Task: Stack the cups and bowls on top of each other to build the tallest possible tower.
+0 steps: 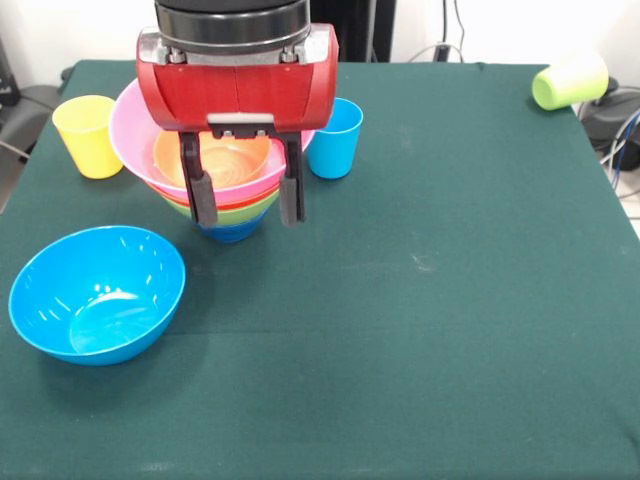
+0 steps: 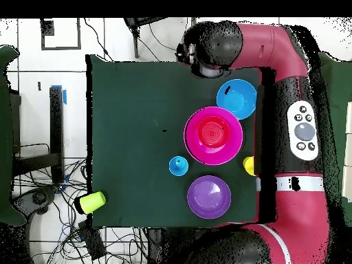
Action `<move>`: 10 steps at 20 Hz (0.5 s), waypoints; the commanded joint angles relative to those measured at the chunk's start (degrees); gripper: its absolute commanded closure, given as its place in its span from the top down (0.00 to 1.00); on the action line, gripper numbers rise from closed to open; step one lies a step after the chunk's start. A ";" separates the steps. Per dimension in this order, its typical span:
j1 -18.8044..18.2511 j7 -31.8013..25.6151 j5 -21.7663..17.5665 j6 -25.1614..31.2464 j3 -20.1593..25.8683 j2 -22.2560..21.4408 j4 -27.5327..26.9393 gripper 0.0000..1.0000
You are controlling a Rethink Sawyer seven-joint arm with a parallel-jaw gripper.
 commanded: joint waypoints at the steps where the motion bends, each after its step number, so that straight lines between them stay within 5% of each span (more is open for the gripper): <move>1: 2.22 -13.45 -5.63 -1.73 -1.19 1.40 -2.89 1.00; 10: 1.39 -13.80 -6.07 -3.58 -1.67 0.67 -0.75 1.00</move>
